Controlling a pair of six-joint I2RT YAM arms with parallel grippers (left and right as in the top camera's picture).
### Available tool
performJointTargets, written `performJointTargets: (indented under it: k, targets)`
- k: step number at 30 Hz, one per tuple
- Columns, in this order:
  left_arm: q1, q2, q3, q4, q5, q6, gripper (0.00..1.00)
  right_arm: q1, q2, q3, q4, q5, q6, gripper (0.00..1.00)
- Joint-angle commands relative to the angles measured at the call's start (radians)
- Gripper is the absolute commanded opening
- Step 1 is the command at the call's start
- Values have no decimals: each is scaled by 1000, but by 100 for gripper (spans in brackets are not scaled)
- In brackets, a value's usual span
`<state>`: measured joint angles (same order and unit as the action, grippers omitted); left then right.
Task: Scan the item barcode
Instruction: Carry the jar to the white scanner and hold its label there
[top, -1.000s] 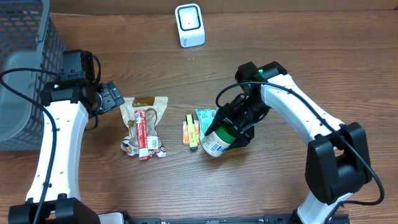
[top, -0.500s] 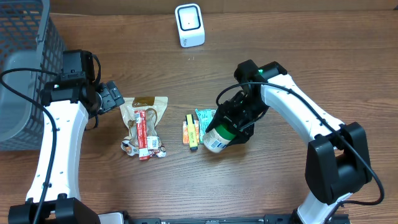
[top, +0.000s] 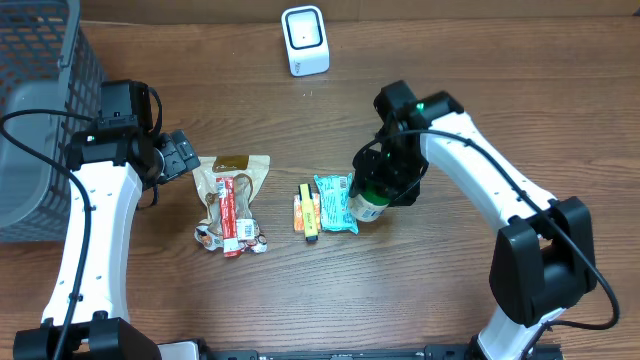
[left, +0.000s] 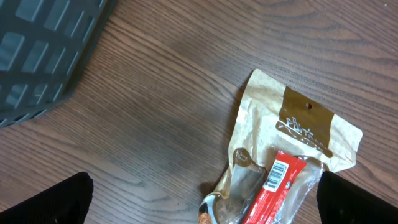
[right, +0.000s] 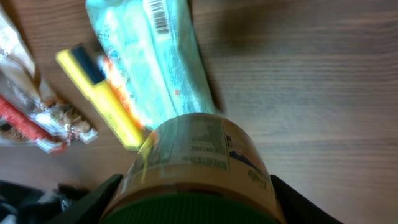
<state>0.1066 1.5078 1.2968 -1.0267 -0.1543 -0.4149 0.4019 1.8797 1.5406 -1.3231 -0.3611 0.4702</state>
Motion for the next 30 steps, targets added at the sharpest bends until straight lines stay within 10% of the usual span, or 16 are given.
performJointTargets:
  k: [1, 13, 30]
  targets:
    - [2, 6, -4, -1, -10, 4, 100, 1, -17, 207, -68, 39, -93, 16]
    - [2, 6, -4, -1, -10, 4, 100, 1, -17, 790, -204, 74, -157, 15]
    - [2, 6, -4, -1, -10, 4, 100, 3, 59, 646, 352, 178, -166, 12]
